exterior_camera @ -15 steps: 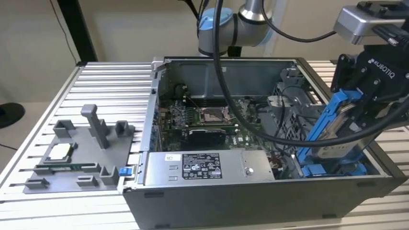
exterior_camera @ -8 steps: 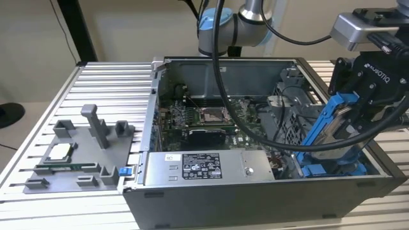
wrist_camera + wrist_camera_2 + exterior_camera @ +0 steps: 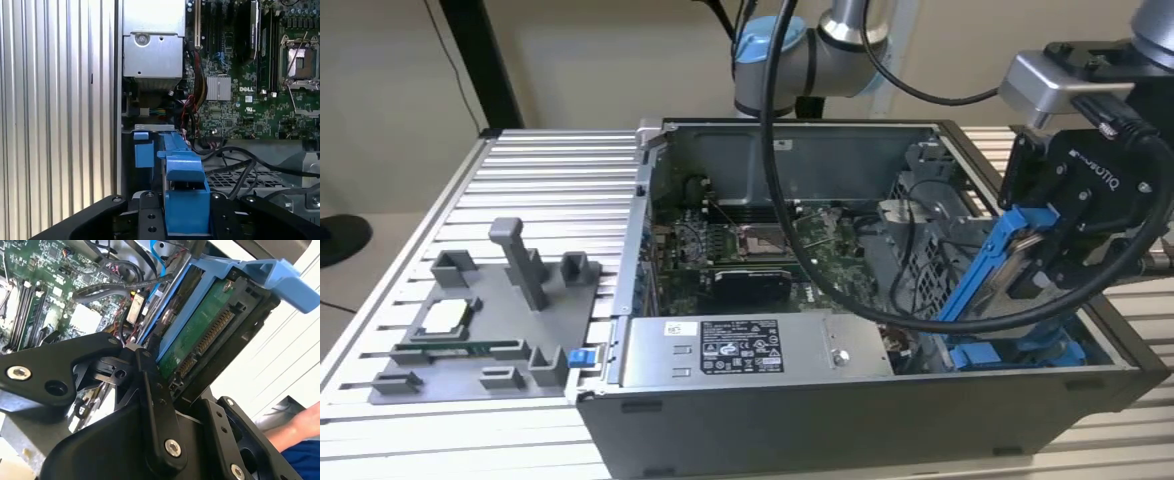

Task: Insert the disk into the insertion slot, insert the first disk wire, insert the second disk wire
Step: 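Insert the disk into the insertion slot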

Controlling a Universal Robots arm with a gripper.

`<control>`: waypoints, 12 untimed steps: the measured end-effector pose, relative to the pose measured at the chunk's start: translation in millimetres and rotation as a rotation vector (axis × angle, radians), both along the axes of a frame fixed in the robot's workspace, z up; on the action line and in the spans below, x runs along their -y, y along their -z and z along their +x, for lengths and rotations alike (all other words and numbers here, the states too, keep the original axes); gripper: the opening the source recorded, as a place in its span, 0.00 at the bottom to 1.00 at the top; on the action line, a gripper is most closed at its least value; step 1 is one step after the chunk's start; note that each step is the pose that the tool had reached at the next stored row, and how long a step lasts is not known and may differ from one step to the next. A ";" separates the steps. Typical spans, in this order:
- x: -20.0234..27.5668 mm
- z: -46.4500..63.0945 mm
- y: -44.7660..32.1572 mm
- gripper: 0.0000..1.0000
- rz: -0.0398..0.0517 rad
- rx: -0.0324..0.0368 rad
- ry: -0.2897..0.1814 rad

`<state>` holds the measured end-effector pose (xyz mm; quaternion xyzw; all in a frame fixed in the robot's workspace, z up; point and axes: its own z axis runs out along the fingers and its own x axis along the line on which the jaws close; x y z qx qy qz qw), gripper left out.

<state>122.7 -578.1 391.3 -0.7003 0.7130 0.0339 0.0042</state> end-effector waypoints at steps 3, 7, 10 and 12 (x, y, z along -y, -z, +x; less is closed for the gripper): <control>0.0 0.0 5.4 0.00 -0.0001 0.0000 0.000; 0.0 0.0 12.7 0.00 0.0000 0.0000 0.000; 0.0 0.0 18.2 0.00 0.0000 0.0000 0.000; 0.0 0.0 20.4 0.00 -0.0001 0.0000 0.000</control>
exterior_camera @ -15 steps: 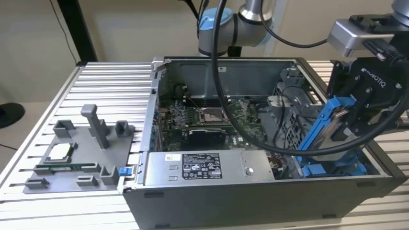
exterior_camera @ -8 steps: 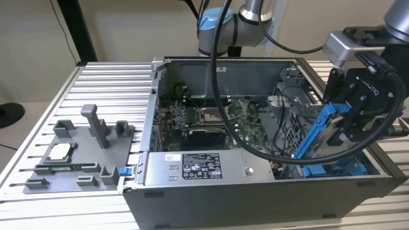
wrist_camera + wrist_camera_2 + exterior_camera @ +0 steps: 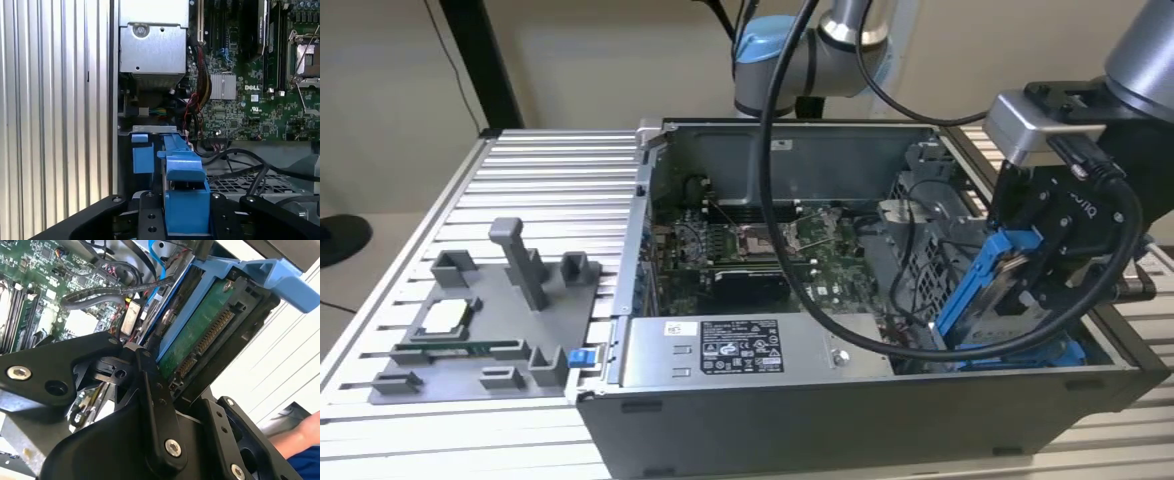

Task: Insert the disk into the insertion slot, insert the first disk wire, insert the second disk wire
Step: 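Insert the disk into the insertion slot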

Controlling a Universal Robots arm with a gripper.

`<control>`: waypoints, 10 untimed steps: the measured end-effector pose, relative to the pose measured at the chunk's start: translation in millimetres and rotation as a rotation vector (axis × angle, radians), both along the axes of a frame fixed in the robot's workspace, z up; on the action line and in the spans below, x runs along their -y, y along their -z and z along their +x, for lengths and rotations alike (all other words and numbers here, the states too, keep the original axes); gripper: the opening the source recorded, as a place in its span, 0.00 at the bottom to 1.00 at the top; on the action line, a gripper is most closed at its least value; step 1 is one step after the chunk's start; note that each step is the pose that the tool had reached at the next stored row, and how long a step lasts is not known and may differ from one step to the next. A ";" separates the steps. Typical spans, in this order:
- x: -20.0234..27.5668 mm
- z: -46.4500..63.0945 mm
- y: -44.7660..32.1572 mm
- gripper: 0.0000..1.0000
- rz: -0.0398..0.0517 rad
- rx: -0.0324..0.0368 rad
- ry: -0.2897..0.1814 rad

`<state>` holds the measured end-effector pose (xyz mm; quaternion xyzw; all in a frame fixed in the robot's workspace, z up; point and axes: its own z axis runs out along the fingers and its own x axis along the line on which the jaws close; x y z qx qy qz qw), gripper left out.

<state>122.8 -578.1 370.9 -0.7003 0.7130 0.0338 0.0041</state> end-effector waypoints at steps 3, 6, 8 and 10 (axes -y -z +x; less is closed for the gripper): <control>0.0 0.0 0.2 0.00 -0.0001 -0.0004 0.000; 0.0 0.0 0.3 0.00 0.0000 -0.0006 0.000; 0.0 0.0 0.4 0.00 0.0005 -0.0006 0.000; 0.0 0.0 0.4 1.00 0.0003 -0.0007 0.000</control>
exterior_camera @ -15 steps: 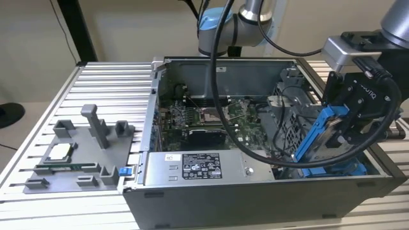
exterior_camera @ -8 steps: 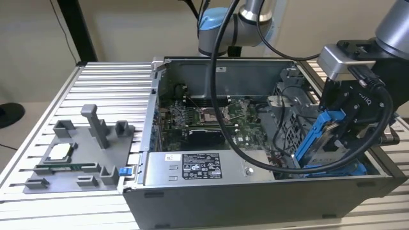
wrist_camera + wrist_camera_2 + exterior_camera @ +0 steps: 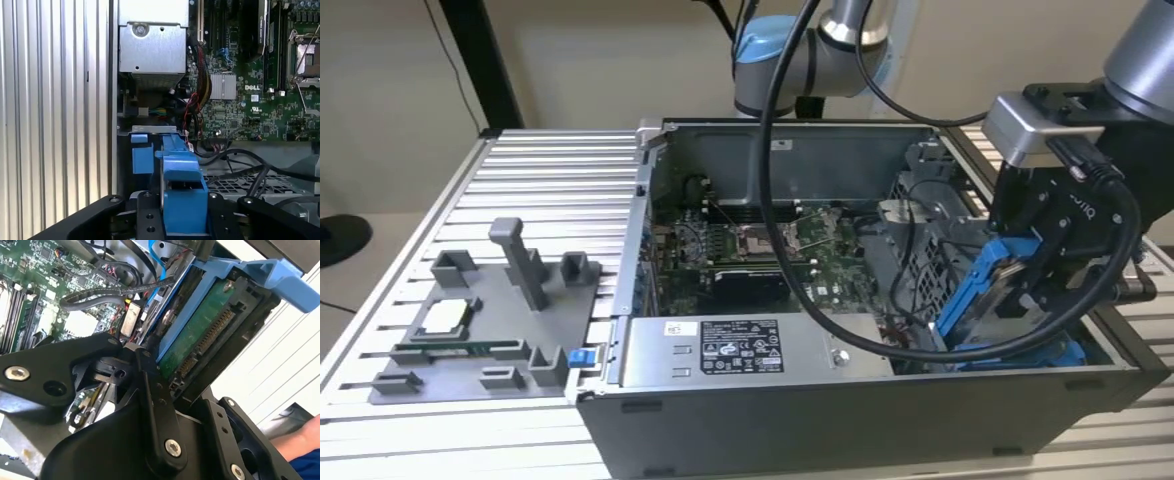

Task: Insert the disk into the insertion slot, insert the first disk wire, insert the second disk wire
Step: 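Insert the disk into the insertion slot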

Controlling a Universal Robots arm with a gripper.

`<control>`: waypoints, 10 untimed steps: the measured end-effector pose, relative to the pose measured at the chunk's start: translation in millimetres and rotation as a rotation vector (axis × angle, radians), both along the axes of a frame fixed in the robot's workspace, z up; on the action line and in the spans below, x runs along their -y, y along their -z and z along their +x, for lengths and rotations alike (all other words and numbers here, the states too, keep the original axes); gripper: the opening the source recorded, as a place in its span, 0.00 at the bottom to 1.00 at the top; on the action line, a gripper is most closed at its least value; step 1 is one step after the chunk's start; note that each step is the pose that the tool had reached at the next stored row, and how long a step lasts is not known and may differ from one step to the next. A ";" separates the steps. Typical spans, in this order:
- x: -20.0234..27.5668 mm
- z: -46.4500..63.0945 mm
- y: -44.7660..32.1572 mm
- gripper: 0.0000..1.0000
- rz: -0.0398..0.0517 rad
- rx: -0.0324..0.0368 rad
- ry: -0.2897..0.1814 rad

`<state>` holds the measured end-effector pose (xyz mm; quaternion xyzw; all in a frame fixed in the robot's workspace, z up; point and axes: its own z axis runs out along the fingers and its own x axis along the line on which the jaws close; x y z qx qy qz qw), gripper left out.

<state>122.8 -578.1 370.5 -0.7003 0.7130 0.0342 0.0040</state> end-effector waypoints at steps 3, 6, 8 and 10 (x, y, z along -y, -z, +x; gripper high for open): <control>0.1 0.0 -1.6 1.00 -0.0001 0.0000 0.000; 0.0 0.0 -5.5 1.00 -0.0001 0.0000 0.000; 0.0 0.0 -8.4 1.00 -0.0002 0.0000 0.000; 0.0 0.0 -12.2 1.00 -0.0002 0.0000 0.000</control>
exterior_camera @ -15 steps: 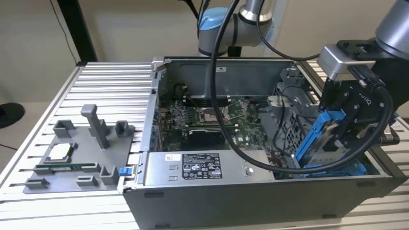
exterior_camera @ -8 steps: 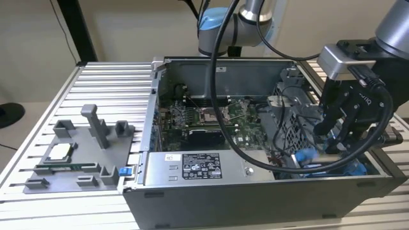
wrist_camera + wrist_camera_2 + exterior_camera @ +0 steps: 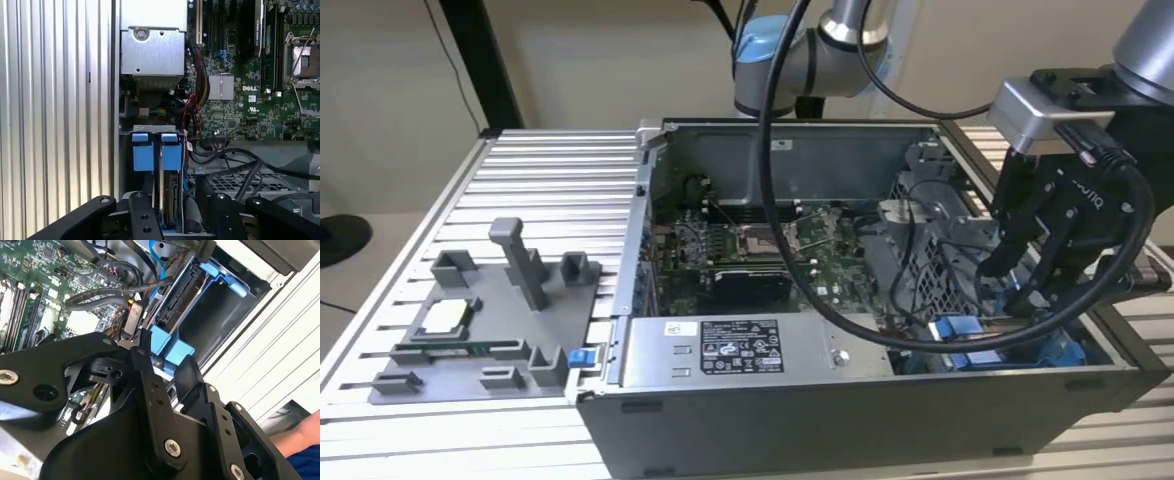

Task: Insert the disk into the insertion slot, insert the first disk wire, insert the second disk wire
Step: 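Insert the disk into the insertion slot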

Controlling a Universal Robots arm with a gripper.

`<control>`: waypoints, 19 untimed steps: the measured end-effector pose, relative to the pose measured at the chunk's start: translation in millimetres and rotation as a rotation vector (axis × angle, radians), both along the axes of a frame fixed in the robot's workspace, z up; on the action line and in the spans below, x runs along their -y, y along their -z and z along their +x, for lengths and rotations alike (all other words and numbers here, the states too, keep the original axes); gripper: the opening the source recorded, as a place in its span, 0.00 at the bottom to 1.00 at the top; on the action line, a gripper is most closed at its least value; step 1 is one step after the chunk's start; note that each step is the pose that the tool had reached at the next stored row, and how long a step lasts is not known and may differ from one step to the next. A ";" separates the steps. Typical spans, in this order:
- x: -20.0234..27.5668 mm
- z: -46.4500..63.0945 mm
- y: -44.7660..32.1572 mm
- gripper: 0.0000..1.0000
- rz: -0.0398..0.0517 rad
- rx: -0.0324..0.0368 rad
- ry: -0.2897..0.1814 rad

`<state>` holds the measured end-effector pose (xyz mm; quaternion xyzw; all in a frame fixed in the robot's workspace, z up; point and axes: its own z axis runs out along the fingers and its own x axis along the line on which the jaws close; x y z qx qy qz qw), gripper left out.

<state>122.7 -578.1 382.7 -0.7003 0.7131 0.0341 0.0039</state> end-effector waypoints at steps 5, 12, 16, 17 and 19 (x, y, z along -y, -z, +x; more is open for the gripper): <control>-0.1 0.0 -2.8 1.00 0.0002 0.0000 0.000; -0.7 0.0 -2.9 1.00 0.0002 0.0000 0.000; -2.8 0.4 -2.9 1.00 0.0001 0.0000 0.000; -3.5 0.4 -2.9 1.00 0.0001 0.0000 0.000; -4.9 0.5 -2.8 1.00 0.0001 0.0004 0.000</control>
